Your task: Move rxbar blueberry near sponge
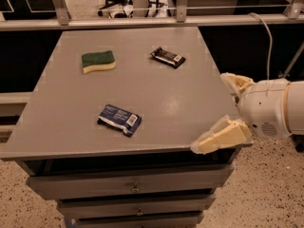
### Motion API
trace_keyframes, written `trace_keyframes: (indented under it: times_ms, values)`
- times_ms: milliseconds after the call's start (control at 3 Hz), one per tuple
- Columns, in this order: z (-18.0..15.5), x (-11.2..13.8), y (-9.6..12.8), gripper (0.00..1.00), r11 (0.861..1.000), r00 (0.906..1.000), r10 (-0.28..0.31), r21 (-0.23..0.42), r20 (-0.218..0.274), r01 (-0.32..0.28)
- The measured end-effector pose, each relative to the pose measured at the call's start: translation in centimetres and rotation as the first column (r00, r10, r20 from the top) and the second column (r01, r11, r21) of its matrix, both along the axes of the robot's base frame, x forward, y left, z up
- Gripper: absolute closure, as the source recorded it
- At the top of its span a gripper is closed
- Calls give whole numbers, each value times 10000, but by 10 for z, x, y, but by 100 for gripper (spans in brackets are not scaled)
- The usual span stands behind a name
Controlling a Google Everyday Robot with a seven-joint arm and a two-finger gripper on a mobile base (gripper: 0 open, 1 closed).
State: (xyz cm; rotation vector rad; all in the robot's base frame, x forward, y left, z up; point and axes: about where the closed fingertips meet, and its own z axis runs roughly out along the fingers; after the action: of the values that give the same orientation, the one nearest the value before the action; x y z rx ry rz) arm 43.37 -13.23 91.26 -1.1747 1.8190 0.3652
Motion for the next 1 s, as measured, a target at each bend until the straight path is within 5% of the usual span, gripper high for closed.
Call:
trace_keyframes:
  times_ms: [667,1000]
  values:
    - [-23,1,57,0,9791,9904,1192,1573,701,-1290]
    - [-51,14,79,0,9756,9886,1225,1722,872,-1361]
